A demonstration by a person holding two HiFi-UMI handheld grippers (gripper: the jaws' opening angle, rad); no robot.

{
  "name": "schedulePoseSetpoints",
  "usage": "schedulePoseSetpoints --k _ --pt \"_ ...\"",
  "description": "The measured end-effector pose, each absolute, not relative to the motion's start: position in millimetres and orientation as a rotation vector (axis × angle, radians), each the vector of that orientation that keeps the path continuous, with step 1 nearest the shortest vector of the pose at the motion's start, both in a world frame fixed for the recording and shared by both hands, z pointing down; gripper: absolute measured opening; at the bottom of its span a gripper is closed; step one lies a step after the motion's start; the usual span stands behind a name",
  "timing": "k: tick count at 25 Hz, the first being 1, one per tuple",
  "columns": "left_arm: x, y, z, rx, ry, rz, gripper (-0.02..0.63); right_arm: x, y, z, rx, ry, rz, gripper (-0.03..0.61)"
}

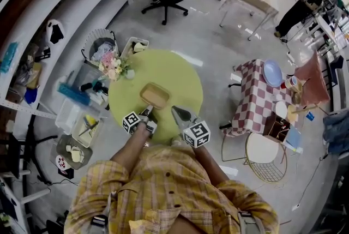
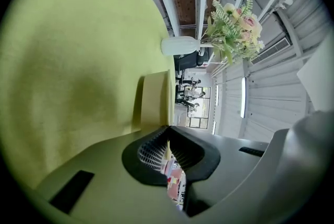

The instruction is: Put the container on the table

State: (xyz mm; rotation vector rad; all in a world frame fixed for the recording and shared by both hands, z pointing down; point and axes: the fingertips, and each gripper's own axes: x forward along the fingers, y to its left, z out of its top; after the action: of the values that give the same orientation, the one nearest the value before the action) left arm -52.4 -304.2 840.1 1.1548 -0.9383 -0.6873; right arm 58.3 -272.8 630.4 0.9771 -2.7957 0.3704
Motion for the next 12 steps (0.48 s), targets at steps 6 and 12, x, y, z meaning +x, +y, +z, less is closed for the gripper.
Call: schedulePoseSetpoints --k 6,12 --pt "-49.2 -305.8 846.6 1.140 -0.940 -0.667 0.015 63.1 -272.2 631.2 0.987 -2.789 0.374 -0.003" --pt "-47.4 -311.6 850.2 1.135 -0.943 -0.654 0.015 71.0 -275.0 632.0 1.010 -2.772 0.365 -0.003"
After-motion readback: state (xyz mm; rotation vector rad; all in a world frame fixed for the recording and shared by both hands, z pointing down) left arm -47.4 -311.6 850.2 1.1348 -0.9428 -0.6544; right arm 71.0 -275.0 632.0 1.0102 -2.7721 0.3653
